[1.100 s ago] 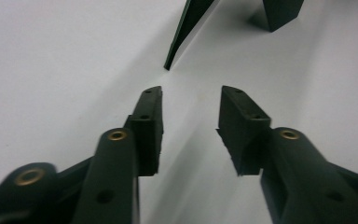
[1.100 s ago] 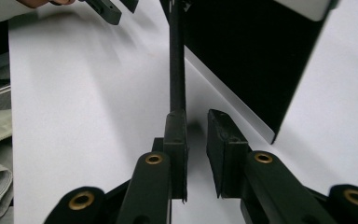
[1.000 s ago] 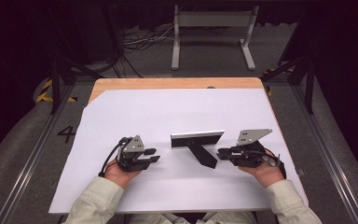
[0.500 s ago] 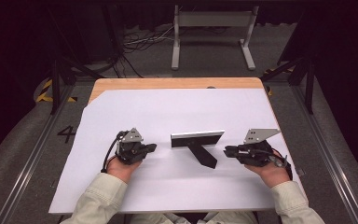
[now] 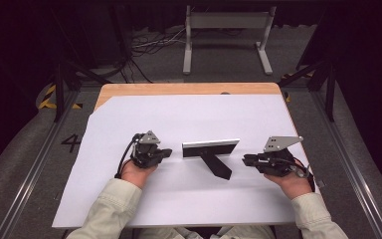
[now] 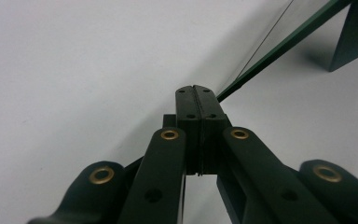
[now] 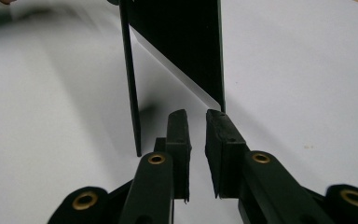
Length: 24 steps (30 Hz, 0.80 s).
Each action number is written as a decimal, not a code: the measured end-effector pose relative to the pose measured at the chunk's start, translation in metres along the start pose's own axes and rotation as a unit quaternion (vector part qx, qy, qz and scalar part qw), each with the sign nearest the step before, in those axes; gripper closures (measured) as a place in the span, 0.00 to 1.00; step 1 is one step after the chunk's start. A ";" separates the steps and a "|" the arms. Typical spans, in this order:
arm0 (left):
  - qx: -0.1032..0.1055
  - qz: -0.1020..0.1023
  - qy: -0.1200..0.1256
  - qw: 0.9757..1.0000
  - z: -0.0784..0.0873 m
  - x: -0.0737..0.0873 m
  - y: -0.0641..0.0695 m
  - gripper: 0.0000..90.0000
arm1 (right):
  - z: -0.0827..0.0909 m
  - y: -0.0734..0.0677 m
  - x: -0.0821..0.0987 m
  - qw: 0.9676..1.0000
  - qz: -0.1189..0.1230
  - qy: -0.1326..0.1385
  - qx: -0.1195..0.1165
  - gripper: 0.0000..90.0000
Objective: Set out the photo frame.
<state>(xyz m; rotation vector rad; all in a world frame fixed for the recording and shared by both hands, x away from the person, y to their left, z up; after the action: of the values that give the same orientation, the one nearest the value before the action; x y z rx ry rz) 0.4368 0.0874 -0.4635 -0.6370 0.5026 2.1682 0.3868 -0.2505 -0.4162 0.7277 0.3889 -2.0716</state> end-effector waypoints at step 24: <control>-0.007 -0.050 -0.056 0.997 -0.033 -0.018 0.009 1.00 | 0.009 0.003 -0.001 0.999 -0.019 0.025 -0.014 0.85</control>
<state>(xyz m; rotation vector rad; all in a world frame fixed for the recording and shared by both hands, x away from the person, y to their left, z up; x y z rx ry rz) 0.4486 0.0529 -0.4777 -0.5325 0.3876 2.1014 0.3867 -0.2564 -0.4091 0.7606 0.4622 -2.0821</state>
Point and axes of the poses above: each handheld gripper's, and its own axes: z roughly backward along the jaws, x roughly out of its underside, y roughly to its right, the point moved 5 cm from there along -z, roughly forward along the jaws, and after that the axes turned 12 degrees about -y, right-handed, at the moved point
